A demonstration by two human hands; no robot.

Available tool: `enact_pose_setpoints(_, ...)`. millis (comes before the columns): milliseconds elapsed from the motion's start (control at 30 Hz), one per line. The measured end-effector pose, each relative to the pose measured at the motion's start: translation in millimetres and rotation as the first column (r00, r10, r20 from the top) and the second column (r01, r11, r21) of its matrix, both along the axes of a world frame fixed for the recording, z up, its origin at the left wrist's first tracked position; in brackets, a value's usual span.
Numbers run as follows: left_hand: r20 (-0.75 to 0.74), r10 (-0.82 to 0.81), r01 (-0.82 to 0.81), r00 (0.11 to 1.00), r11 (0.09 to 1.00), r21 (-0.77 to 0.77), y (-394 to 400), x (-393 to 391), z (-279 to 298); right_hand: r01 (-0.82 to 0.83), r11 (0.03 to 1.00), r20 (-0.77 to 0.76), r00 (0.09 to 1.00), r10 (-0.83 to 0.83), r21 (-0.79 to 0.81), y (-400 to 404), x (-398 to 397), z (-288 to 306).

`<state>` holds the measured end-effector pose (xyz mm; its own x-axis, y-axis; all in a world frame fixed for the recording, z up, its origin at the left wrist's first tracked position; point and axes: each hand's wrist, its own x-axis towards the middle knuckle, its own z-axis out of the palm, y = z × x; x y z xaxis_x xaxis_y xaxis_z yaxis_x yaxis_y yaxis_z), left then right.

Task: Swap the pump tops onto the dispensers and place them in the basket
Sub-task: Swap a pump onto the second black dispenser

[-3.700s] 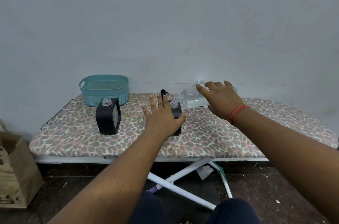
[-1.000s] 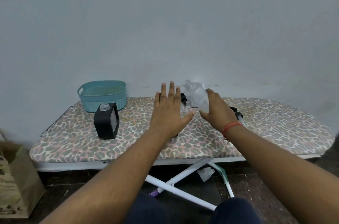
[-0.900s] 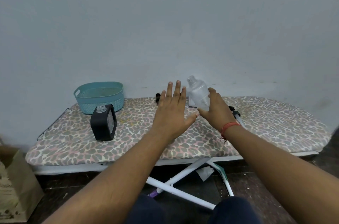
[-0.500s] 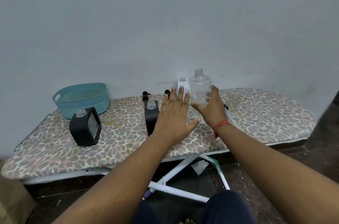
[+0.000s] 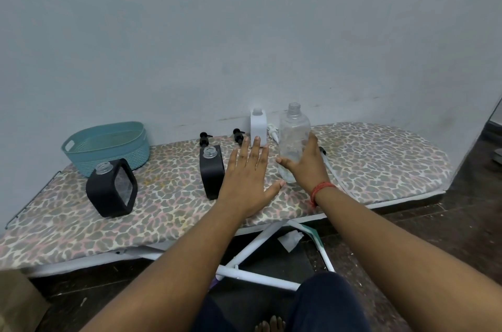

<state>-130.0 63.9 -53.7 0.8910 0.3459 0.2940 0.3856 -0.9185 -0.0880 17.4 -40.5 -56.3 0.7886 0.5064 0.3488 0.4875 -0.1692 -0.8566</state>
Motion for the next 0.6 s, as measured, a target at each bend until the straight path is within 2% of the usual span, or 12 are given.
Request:
enact_pose_setpoints(200, 0.013, -0.013, 0.013, 1.000, 1.000, 0.027, -5, -9, 5, 0.039, 0.997, -0.019, 0.999, -0.040, -0.068, -19, -4, 5)
enact_pose_setpoints(400, 0.055, -0.028, 0.024, 0.998, 0.997, 0.073, -10, -25, 21, 0.106, 0.988, 0.108, 0.990, -0.094, -0.111, -44, -14, 23)
enact_pose_setpoints(600, 0.119, -0.013, 0.000, 0.993, 0.994, 0.108, -13, -47, 46, 0.175, 0.982, 0.333, 0.932, -0.141, -0.074, -51, -45, 55)
